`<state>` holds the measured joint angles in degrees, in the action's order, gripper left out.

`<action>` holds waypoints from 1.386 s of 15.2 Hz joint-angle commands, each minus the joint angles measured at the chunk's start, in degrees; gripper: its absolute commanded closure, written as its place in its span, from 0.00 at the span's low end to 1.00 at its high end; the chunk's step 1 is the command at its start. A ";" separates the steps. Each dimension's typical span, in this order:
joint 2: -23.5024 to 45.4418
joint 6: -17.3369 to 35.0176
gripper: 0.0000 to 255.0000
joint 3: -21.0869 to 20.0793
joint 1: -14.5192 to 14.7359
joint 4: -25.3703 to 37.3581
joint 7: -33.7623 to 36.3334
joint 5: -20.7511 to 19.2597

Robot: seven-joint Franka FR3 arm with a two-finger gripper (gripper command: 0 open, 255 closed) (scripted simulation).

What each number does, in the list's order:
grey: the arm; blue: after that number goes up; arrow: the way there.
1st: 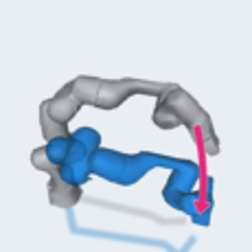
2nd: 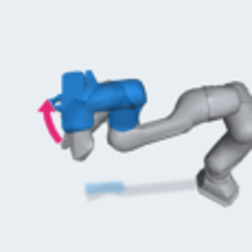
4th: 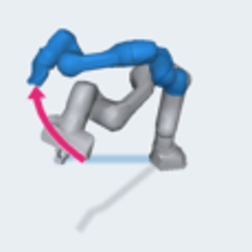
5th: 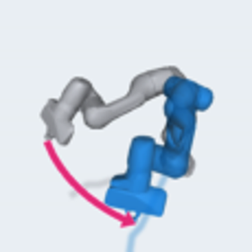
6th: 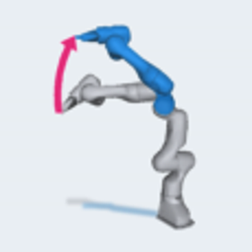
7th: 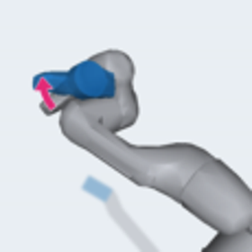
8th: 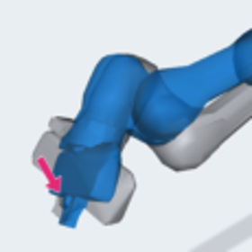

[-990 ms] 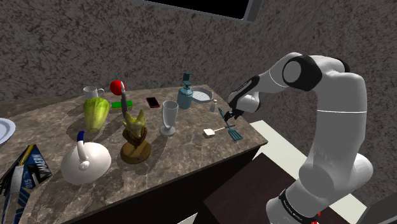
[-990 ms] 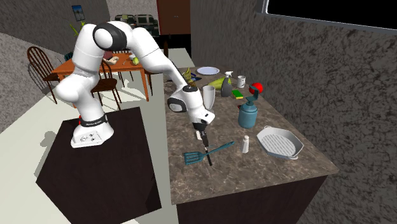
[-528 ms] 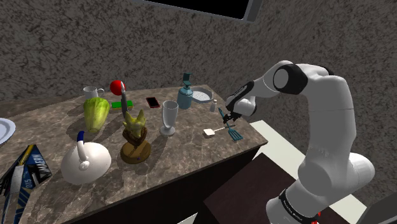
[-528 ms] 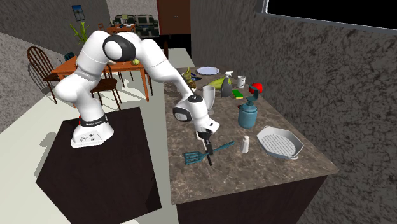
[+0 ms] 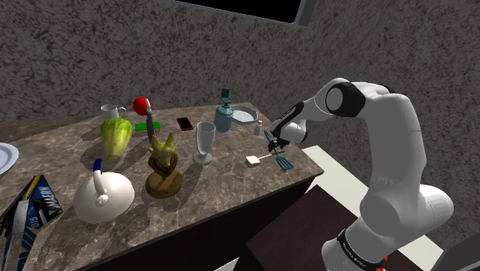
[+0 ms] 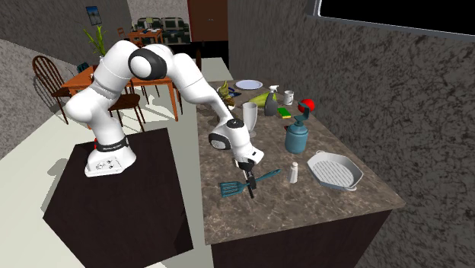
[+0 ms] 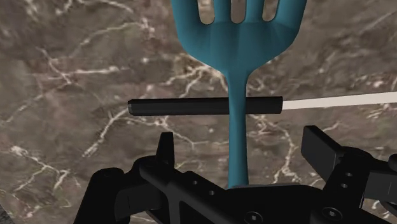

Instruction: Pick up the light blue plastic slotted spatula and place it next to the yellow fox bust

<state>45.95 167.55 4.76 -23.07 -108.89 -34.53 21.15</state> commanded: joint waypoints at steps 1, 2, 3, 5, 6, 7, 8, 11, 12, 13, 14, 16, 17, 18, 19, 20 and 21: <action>0.02 0.01 0.00 0.00 0.00 0.02 0.00 0.00; 0.02 0.01 0.00 0.00 0.00 0.02 0.00 0.00; 0.02 0.01 0.00 0.00 0.00 0.02 0.00 0.00; 0.02 0.01 1.00 0.00 0.00 0.02 0.00 0.00; 0.02 0.01 1.00 0.00 0.00 0.02 0.00 0.00; 0.02 0.01 1.00 0.00 0.00 0.02 0.00 0.00; 0.02 0.01 1.00 0.00 0.00 0.02 0.00 0.00; 0.01 0.01 1.00 0.00 0.00 0.01 0.00 0.00; 0.02 0.01 1.00 0.00 0.00 0.01 0.00 0.00; 0.02 0.01 1.00 0.00 0.00 0.02 0.00 0.00; -0.71 -0.38 1.00 0.22 0.18 -0.35 0.13 -0.08; -2.16 -1.19 1.00 0.70 0.57 -1.04 0.38 -0.28; -2.88 -1.61 1.00 0.94 0.76 -1.37 0.52 -0.39; -3.59 -2.03 1.00 1.19 0.96 -1.68 0.66 -0.50; -4.30 -2.46 1.00 1.44 1.16 -1.99 0.81 -0.63; -5.01 -2.89 1.00 1.69 1.36 -2.28 0.96 -0.76; -5.71 -3.34 1.00 1.95 1.56 -2.56 1.12 -0.90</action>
<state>41.05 164.65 6.44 -21.76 -111.04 -33.60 20.39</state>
